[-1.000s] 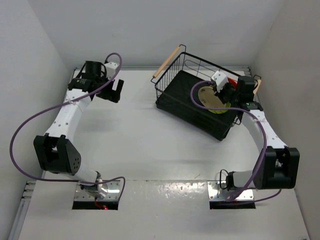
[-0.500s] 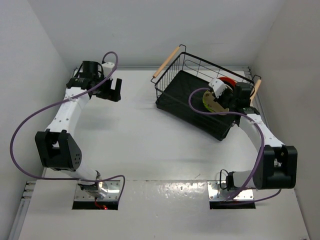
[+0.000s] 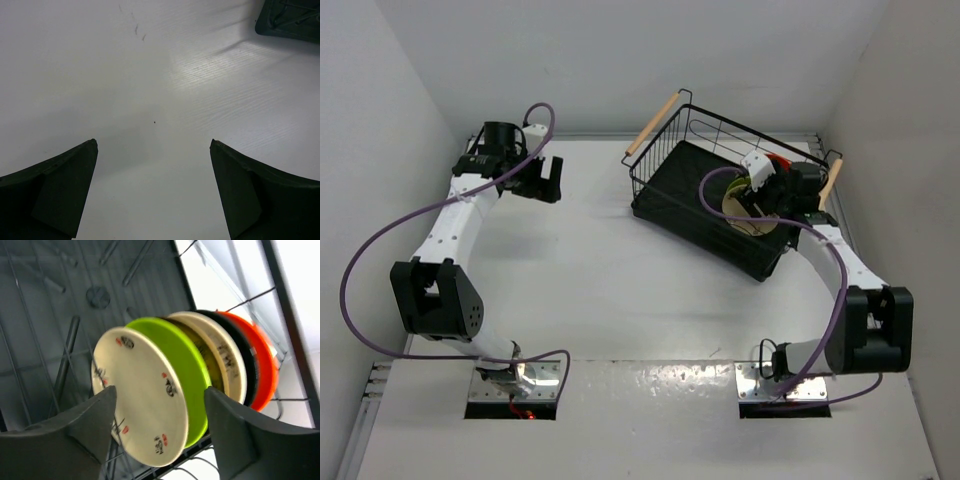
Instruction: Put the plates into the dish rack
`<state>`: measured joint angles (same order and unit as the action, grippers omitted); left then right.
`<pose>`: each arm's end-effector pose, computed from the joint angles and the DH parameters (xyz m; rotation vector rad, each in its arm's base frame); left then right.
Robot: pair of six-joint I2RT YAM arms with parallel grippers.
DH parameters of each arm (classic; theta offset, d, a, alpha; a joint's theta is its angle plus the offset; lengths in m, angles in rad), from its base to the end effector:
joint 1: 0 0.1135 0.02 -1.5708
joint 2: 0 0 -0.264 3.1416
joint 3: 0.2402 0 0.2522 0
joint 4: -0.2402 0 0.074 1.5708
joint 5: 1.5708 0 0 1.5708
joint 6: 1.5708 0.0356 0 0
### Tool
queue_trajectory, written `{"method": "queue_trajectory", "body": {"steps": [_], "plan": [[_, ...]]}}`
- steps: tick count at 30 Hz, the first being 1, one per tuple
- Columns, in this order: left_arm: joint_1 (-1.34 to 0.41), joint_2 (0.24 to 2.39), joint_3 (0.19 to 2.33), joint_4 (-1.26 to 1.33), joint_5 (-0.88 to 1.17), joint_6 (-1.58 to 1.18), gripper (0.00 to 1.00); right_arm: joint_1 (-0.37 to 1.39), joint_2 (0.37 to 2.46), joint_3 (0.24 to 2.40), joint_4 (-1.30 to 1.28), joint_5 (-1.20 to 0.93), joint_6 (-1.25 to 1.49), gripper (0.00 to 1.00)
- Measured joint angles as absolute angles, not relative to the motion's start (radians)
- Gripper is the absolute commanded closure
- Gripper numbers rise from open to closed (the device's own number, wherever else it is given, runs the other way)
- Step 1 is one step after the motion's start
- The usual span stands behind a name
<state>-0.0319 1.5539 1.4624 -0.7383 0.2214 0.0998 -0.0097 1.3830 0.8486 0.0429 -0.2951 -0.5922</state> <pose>0.3379 -0.0186 0.3346 0.2597 2.3727 -0.2335 0.3074 0.0074 0.2487 -0.7568 1.8945 -0.0723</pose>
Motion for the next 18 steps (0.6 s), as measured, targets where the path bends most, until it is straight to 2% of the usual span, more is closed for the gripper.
{"method": "queue_trajectory", "body": {"steps": [6,9,14,18], "plan": [[-0.032,1.551,1.475,-0.739,0.227,0.101,0.00,-0.010,1.289,0.876,0.068,-0.260,-0.486,0.12],[-0.032,1.534,1.475,-0.746,0.226,0.109,0.00,-0.011,1.192,0.884,0.078,-0.242,-0.409,0.00],[-0.034,1.452,1.475,-0.774,0.212,0.155,0.00,-0.019,0.964,0.865,0.092,-0.242,-0.268,0.00],[-0.056,1.330,1.471,-0.775,0.179,0.212,0.00,-0.024,0.756,0.749,0.104,-0.243,-0.181,0.00]]}}
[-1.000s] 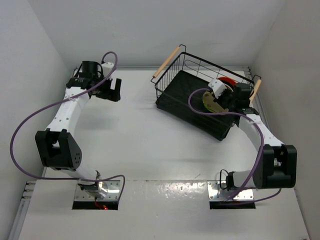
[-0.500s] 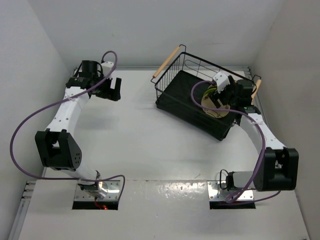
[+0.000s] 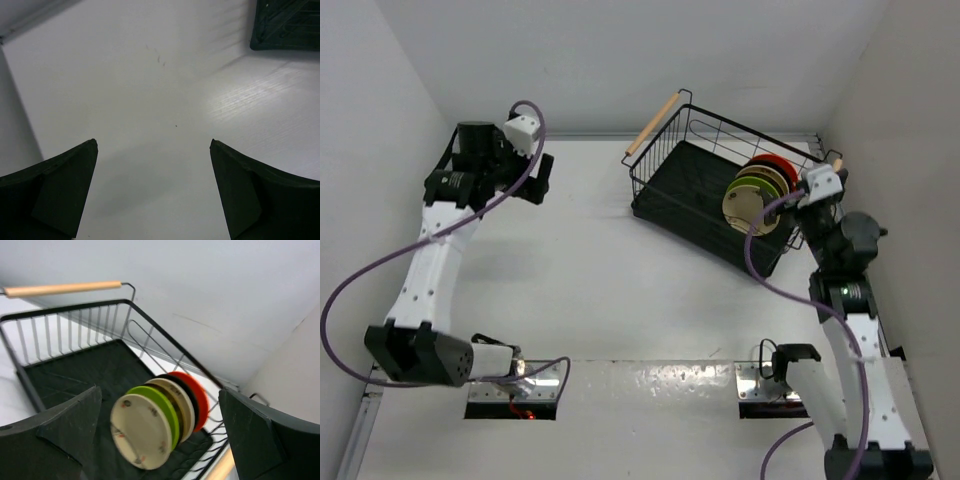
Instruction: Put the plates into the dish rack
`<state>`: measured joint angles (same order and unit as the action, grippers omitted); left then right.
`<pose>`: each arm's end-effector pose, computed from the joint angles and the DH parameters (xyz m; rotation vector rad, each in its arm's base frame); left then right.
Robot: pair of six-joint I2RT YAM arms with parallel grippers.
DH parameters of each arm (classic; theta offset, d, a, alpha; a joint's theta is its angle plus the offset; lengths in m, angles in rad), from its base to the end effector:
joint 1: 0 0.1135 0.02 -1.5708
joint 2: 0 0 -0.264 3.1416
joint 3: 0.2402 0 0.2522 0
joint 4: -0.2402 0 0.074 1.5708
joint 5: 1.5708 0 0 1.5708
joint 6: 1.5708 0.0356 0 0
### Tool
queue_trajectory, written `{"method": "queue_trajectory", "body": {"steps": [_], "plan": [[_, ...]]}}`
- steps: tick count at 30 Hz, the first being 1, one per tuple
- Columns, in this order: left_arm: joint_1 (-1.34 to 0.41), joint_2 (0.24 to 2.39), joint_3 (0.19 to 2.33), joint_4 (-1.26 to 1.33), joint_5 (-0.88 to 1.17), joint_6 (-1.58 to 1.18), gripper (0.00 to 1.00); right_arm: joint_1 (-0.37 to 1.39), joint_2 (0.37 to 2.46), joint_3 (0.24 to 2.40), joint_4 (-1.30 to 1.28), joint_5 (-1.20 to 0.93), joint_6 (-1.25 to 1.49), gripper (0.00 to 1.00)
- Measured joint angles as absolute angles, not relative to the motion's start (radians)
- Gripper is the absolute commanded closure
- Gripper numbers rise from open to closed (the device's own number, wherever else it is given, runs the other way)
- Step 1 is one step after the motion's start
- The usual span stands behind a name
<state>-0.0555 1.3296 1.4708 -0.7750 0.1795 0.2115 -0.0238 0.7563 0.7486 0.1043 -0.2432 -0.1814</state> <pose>0.2781 -0.0218 0.3992 0.3908 2.1599 -0.1103 0.1816 0.0043 0.3632 -0.3117 1.4438 0.0128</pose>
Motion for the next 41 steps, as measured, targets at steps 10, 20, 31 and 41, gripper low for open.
{"method": "queue_trajectory", "body": {"steps": [10,20,31,41], "plan": [[-0.111,0.925,1.107,-0.642,0.062,0.285,0.00,-0.024,0.424,0.371,-0.042,-0.302,0.002,0.00],[-0.113,0.651,0.777,-0.558,-0.007,0.311,0.00,-0.024,0.241,0.354,-0.170,-0.231,0.096,0.00],[-0.113,0.507,0.595,-0.504,-0.045,0.279,0.00,-0.024,0.108,0.403,-0.491,0.044,0.409,0.00],[-0.113,0.513,0.591,-0.479,-0.050,0.279,0.00,-0.024,0.058,0.444,-0.720,0.206,0.599,0.00]]}}
